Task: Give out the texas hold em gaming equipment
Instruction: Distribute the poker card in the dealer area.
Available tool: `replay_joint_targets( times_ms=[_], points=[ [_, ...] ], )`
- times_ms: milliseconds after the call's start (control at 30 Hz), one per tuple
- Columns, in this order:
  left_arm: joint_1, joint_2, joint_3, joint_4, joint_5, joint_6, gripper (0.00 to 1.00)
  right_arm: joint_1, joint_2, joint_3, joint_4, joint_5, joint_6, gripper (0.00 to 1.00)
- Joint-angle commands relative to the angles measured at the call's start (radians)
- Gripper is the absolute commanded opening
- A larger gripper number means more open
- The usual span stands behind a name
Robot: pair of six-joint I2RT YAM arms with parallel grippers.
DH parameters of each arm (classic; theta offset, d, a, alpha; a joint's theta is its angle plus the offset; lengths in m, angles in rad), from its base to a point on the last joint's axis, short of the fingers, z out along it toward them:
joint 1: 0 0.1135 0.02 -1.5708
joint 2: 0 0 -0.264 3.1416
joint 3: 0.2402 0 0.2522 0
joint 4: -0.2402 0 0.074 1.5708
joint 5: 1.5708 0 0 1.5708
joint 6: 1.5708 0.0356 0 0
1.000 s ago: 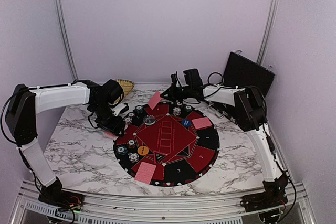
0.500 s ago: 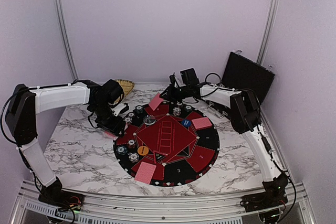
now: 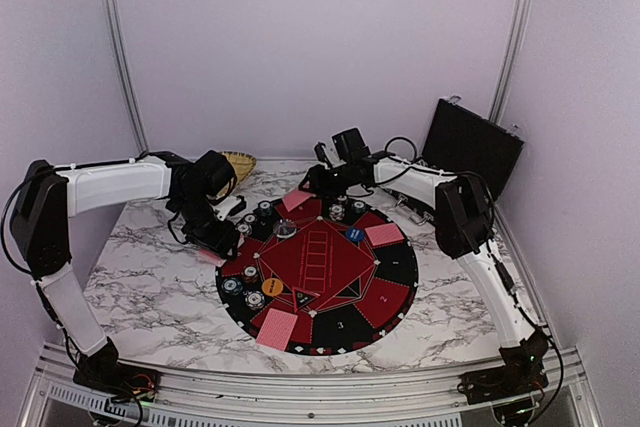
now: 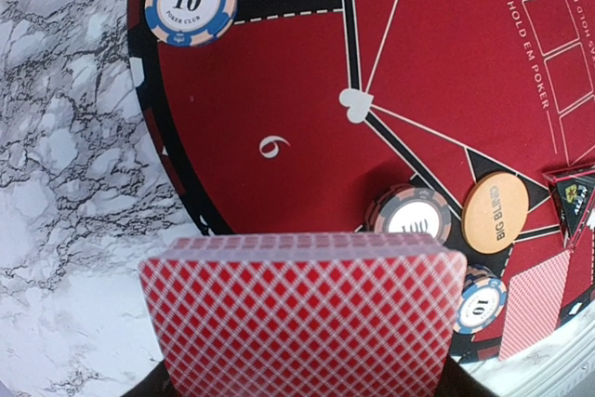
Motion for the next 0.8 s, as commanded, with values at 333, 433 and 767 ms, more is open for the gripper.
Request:
replay_joint_targets(
  times_ms=[333,433,767],
  points=[
    [0.002,0.018,0.048,0.001,0.032,-0.012,0.3,0.047,0.004,0.068,-0.099,0.104,-0.111,0.62],
    [-0.002,0.021,0.056,-0.003,0.03,-0.01,0.3,0.046,-0.026,0.06,-0.105,0.109,-0.119,0.64],
    [-0.035,0.036,0.093,-0.023,0.017,-0.013,0.29,0.051,-0.258,-0.212,0.003,-0.002,-0.094,0.69]
  ],
)
